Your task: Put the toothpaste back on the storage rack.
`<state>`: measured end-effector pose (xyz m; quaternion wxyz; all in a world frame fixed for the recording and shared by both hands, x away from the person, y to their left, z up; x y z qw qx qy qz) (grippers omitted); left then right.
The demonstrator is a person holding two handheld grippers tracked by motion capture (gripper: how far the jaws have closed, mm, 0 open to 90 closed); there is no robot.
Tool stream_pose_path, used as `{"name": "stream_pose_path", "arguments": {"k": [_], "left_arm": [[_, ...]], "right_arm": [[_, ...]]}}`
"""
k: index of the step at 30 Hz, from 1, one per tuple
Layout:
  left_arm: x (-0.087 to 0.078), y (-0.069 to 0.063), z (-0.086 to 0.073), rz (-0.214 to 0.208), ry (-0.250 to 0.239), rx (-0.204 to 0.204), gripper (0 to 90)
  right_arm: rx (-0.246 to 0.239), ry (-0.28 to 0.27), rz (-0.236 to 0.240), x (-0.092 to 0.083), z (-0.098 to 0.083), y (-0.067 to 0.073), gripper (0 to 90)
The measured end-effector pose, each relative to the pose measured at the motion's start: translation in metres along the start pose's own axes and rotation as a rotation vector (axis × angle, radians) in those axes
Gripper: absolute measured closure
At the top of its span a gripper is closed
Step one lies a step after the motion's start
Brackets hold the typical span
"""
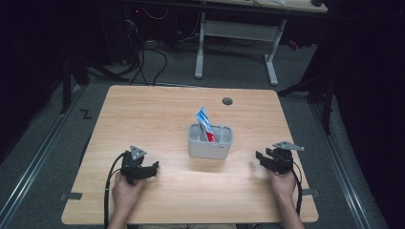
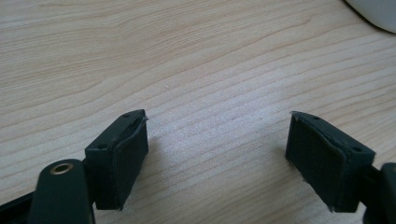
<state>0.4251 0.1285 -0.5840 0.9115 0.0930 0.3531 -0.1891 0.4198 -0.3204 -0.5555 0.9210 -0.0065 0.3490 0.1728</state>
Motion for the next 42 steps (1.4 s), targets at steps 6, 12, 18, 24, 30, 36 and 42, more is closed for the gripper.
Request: {"name": "stream_pose_path", "arguments": {"k": [6, 12, 18, 24, 30, 36, 42], "left_arm": [[0.0, 0.0, 0.0, 0.0, 0.001, 0.002, 21.4], [0.0, 0.0, 0.0, -0.001, 0.001, 0.001, 21.4], [0.0, 0.0, 0.0, 0.001, 0.0, 0.0, 21.4], [0.0, 0.0, 0.0, 0.002, 0.0, -0.001, 21.4], [0.0, 0.0, 0.0, 0.002, -0.001, -0.005, 21.6], [0.0, 0.0, 0.0, 0.002, -0.001, -0.005, 21.6], [0.0, 0.0, 0.0, 0.002, -0.002, -0.005, 21.6]], "right_arm": [[-0.016, 0.009, -0.011, 0.005, -0.002, 0.001, 46.6], [-0.033, 0.013, -0.025, 0.01, -0.005, 0.003, 46.2], [-0.048, 0.04, -0.046, 0.016, -0.016, 0.002, 44.3], [-0.072, 0.043, -0.064, 0.016, -0.017, 0.005, 41.3], [-0.049, 0.049, -0.065, 0.016, -0.017, 0.004, 38.3], [-0.049, 0.046, -0.066, 0.016, -0.018, 0.005, 36.6], [-0.053, 0.051, -0.058, 0.015, -0.019, 0.007, 35.5]]}}
Point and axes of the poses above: each handheld gripper's, and its own axes: x roughly forward along the jaws, z roughly out of its top, y roughly to its left, the point moved 7 cm from there along x, roughly forward along the jaws, and after that the axes turned 4 degrees about z, right-handed, at the moved point
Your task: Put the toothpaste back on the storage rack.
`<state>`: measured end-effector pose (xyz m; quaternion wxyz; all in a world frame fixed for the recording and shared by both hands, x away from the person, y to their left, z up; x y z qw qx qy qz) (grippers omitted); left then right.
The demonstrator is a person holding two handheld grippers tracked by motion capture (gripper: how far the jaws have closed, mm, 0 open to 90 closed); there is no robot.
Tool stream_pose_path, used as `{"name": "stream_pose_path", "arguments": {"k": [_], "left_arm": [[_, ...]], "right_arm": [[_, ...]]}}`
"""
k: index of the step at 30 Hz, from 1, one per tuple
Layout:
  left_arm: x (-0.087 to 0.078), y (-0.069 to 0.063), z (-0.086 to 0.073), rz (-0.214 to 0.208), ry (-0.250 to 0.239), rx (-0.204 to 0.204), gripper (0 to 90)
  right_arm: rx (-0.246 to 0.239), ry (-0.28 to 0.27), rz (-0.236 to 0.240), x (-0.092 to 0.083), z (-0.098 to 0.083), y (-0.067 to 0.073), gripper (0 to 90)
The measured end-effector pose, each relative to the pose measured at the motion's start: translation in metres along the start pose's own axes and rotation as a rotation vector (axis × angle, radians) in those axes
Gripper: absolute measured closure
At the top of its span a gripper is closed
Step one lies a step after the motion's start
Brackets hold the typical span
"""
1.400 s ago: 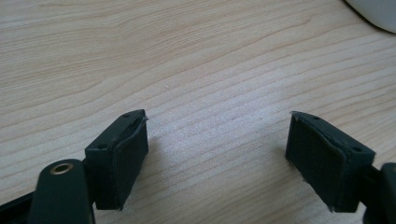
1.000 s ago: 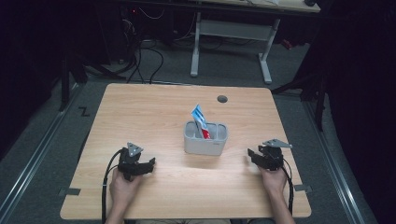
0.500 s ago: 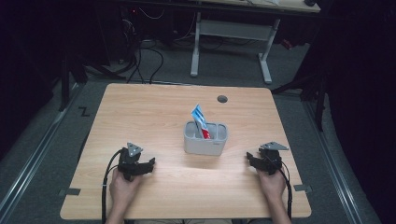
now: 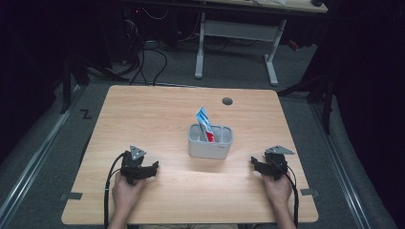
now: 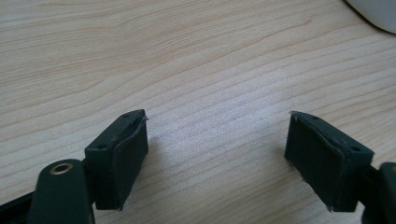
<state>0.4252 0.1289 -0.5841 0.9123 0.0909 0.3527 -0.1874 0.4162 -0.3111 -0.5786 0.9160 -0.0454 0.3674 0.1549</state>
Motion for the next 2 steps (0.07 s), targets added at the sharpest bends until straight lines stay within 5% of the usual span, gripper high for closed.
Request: {"name": "stream_pose_path", "arguments": {"k": [2], "left_arm": [[0.0, -0.0001, 0.0, 0.0, 0.0, 0.0, 21.6]], "right_arm": [[0.001, 0.0, 0.003, 0.0, -0.0001, 0.0007, 35.0]]}}
Point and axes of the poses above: each handheld gripper's, and its own axes: x roughly forward along the jaws, z roughly out of its top, y roughly to its left, the point moved 7 cm from there along x, roughly forward along the jaws, and after that the axes turned 4 degrees about z, right-handed, at the moved point
